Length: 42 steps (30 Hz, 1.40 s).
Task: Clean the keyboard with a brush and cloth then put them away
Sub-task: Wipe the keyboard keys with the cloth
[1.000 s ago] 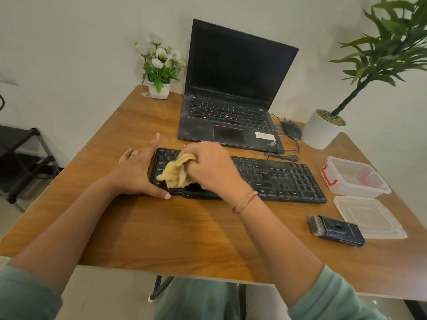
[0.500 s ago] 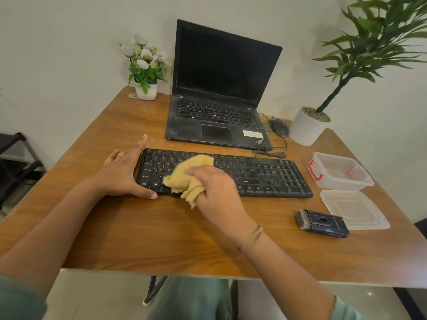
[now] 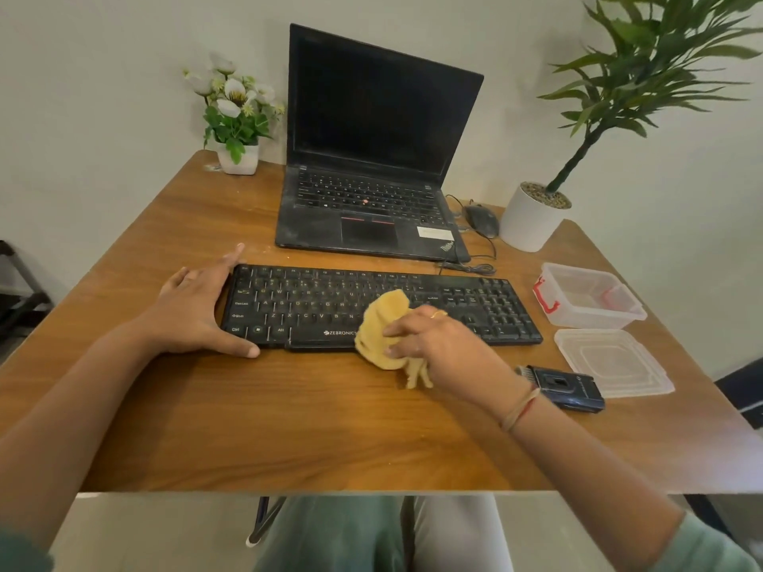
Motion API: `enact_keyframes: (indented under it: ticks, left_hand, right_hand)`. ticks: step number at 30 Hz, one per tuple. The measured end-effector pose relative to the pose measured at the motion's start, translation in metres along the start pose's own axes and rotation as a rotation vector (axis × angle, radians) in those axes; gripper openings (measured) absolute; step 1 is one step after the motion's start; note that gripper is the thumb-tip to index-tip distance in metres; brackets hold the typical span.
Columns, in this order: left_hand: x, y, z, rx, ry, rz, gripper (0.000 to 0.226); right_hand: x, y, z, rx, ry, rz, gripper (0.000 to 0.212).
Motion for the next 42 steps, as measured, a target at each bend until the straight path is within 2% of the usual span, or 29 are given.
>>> enact_keyframes:
  ticks: [5,8,10,12,14,16,19,23,25,30,33,38,42]
  left_hand:
    - [-0.001,0.000,0.000,0.006,0.001,0.000,0.145]
    - [0.001,-0.001,-0.001,0.006,-0.006,-0.001,0.146]
    - [0.000,-0.001,-0.001,0.008,0.009,-0.006,0.146]
    - [-0.001,0.001,-0.001,0.012,0.015,-0.014,0.146]
    - [-0.001,0.000,0.000,0.003,0.008,-0.014,0.144]
    - [-0.001,0.000,0.001,0.007,0.005,-0.014,0.142]
    - [-0.001,0.000,-0.001,0.005,0.013,-0.019,0.141]
    - [-0.002,0.001,0.001,0.004,0.023,-0.005,0.143]
    - [-0.002,0.001,0.001,-0.001,0.019,-0.001,0.144]
    - [-0.003,0.001,0.000,-0.010,0.031,-0.022,0.149]
    - [-0.003,0.001,0.000,-0.010,0.029,-0.017,0.149]
    - [-0.001,0.002,0.000,-0.016,0.022,-0.015,0.146]
    - [-0.002,0.003,0.002,-0.012,0.015,-0.001,0.147]
  right_hand:
    - [-0.005,0.049,0.030,0.108,-0.128,0.059,0.039]
    - [-0.008,0.086,0.048,0.318,-0.184,0.095,0.036]
    - [-0.025,0.106,0.056,0.504,-0.124,0.207,0.027]
    - [-0.050,0.115,0.062,0.630,0.098,0.271,0.023]
    - [-0.065,0.117,0.067,0.673,0.270,0.327,0.021]
    - [-0.060,0.128,0.072,0.705,0.270,0.370,0.021]
    - [-0.037,0.148,0.084,0.801,0.141,0.375,0.020]
    - [-0.005,0.153,0.091,0.829,0.008,0.252,0.018]
    - [-0.004,0.149,0.089,0.834,-0.024,0.273,0.015]
    - [-0.022,0.139,0.087,0.858,0.076,0.231,0.014]
    - [-0.016,0.108,0.067,0.796,0.054,0.259,0.016]
    - [-0.010,0.080,0.047,0.771,0.166,0.220,0.015]
    - [-0.009,0.041,0.014,0.682,0.107,0.212,0.017]
Point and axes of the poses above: each hand's wrist, its own z-axis away from the middle knuckle, its own x-axis out of the palm, y = z × x, the point moved 10 cm from there along -z, towards the middle knuckle, and after that the axes turned 12 degrees about -x, right-handed, at the moved point
